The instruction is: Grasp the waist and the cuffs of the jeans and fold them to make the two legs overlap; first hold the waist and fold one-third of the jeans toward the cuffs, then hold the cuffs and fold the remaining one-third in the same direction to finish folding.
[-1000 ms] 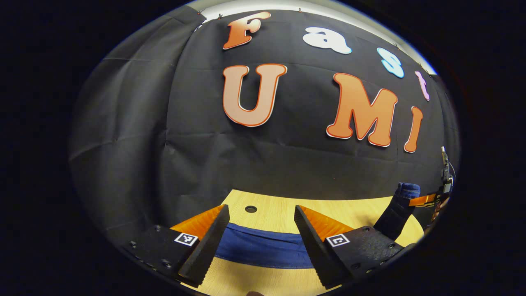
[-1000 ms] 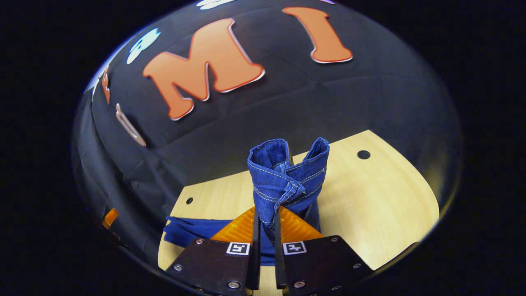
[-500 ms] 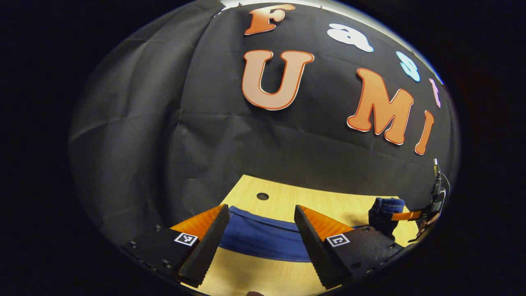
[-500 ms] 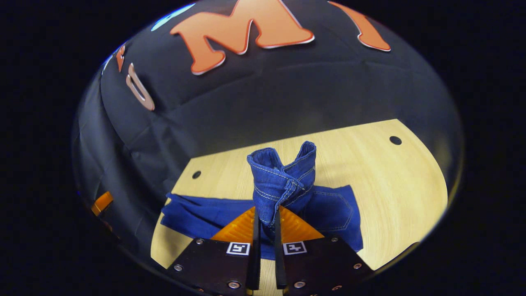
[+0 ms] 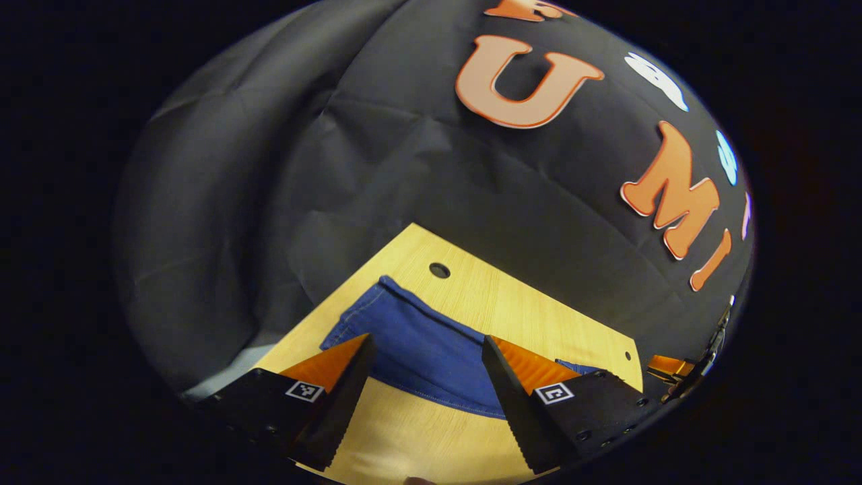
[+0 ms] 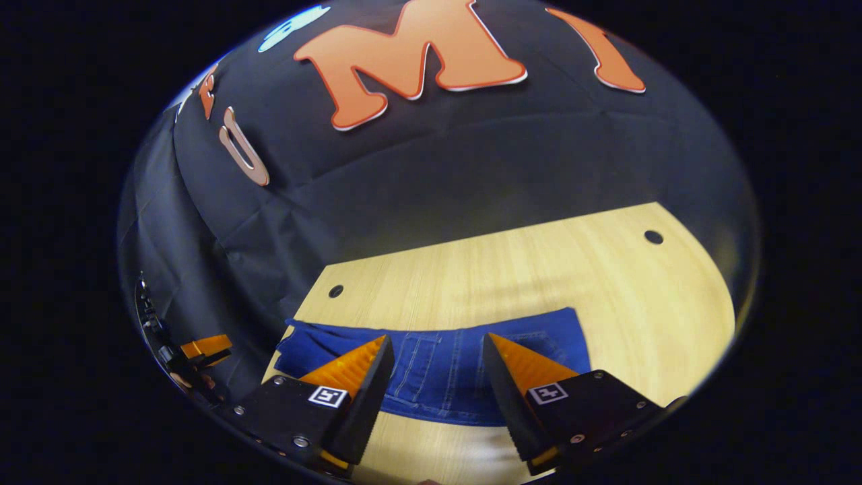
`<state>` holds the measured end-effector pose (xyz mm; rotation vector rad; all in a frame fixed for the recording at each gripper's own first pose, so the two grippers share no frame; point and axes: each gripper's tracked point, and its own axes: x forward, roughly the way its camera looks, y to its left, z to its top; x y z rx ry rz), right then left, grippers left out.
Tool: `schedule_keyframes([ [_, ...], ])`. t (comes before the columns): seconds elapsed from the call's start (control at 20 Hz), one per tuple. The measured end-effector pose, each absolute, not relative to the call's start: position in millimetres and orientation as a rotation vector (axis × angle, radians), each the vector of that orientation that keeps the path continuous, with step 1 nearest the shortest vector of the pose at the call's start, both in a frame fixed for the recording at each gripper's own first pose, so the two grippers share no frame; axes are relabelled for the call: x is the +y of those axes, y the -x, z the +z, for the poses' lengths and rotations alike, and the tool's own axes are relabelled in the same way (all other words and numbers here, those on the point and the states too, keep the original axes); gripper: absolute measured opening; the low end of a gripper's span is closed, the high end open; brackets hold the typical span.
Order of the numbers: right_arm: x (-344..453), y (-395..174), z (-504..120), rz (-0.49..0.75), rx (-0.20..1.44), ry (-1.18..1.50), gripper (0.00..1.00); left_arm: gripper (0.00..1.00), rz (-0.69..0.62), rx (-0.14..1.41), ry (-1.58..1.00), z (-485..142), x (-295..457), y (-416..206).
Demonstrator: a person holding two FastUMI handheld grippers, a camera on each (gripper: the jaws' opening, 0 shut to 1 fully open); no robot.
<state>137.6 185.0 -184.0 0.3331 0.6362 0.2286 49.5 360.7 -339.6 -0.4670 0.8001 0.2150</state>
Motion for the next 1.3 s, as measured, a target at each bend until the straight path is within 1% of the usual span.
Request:
schedule_keyframes([
  [0.05,175,-138,-177,0.206,0.618,-0.330,0.88,0.98,0.208,0.820,0.502,-348,360,-48],
  [0.15,158,-138,-165,0.168,0.589,-0.317,0.92,0.97,0.216,0.853,0.586,-366,361,-47],
  [0.3,133,-135,-146,0.113,0.553,-0.317,0.96,0.97,0.263,0.914,0.747,-398,366,-46],
  [0.55,106,-128,-119,0.046,0.489,-0.310,0.96,0.96,0.340,0.978,0.922,-445,387,-32],
  [0.8,97,-123,-107,0.017,0.464,-0.315,0.96,0.96,0.405,1.022,1.033,-483,400,-28],
  [0.85,98,-121,-106,0.015,0.463,-0.312,0.96,0.96,0.400,1.013,1.062,-486,397,-32],
  [0.9,96,-120,-104,0.004,0.457,-0.308,0.96,0.93,0.401,0.996,1.071,-488,399,-39],
  [1.05,92,-119,-102,-0.010,0.455,-0.304,0.96,0.90,0.386,0.975,1.080,-491,398,-48],
  [1.1,90,-119,-102,-0.019,0.456,-0.303,0.96,0.88,0.378,0.972,1.078,-491,398,-52],
  [1.3,90,-118,-100,-0.019,0.455,-0.321,0.97,0.87,0.327,0.929,1.086,-496,389,-78],
])
